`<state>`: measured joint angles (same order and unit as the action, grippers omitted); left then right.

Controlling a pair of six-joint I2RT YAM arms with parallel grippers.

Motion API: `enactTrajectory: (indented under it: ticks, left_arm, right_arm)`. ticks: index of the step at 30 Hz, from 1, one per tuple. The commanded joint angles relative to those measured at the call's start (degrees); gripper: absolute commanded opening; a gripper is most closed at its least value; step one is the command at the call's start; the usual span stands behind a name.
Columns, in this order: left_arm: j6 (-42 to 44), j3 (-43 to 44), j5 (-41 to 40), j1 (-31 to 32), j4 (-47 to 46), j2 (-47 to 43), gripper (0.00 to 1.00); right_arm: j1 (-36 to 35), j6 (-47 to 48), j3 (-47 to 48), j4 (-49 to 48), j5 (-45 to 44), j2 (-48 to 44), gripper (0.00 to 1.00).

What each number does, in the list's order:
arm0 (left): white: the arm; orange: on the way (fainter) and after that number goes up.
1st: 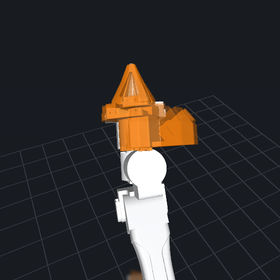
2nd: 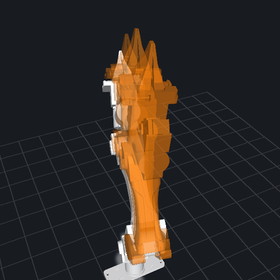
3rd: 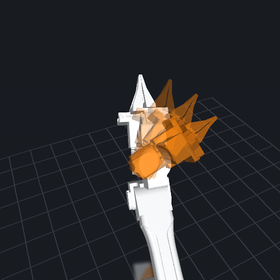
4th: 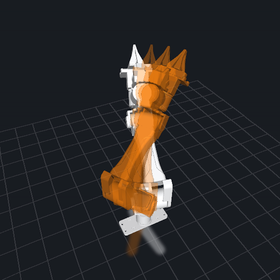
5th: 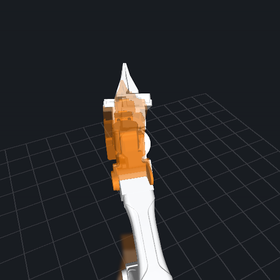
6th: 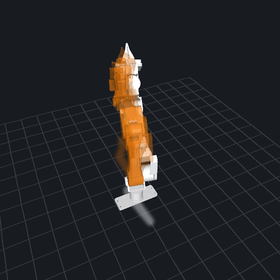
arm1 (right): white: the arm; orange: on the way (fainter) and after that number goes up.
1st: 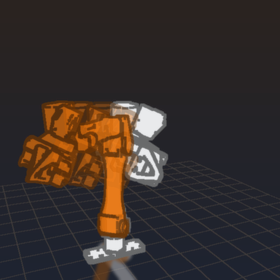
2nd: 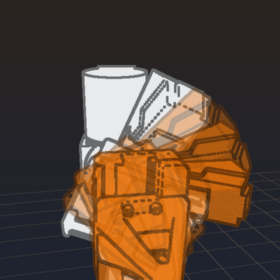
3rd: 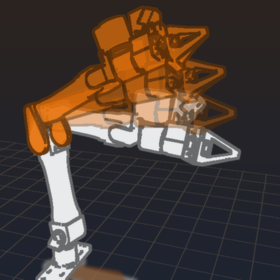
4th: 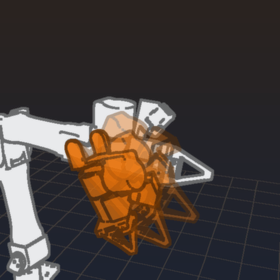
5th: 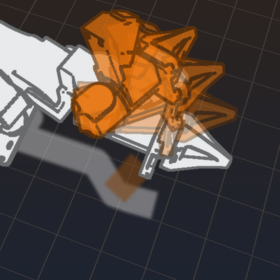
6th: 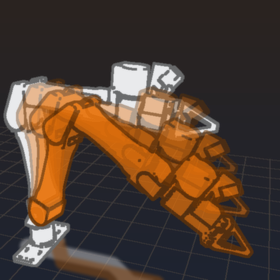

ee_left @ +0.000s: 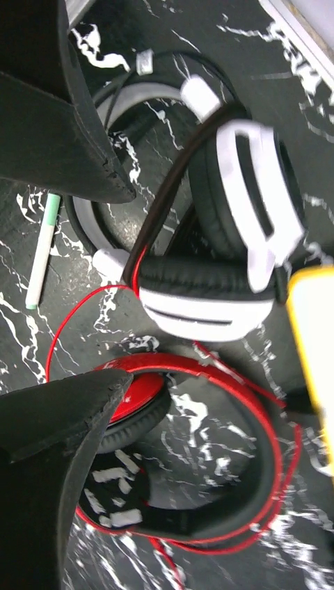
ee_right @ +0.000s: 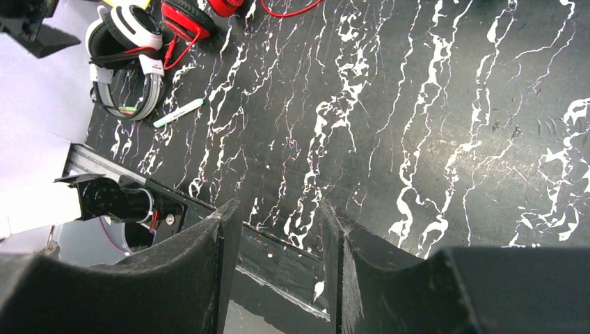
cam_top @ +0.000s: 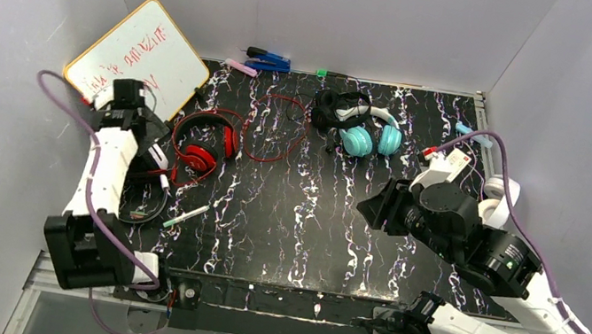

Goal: Wrap the headphones
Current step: Move the headphones to the center of the board.

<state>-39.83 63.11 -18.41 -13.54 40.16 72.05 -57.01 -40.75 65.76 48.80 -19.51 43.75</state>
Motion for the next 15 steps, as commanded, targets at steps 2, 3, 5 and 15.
enactTrajectory:
  ticks: [2, 3, 5, 15]
  left_arm:
    - [8.36, 7.27, -1.14, 7.41, -0.94, 5.17, 0.83]
    - [8.65, 8.38, -2.2, 8.89, -0.74, 6.46, 0.83]
    - [8.41, 9.77, -3.45, 10.88, -0.76, 8.7, 0.85]
    - [9.88, 12.16, 0.81, 12.75, -3.14, 19.89, 0.98]
  right_arm:
    - [0.07, -0.38, 0.07, -3.28, 0.45, 0.61, 0.53]
    - [0.06, -0.38, 0.07, -3.39, 0.53, 0.7, 0.53]
    - [0.07, -0.42, 0.07, -3.53, 0.71, 0.96, 0.53]
    - [0.12, -0.8, 0.16, -3.0, 0.45, 0.92, 0.53]
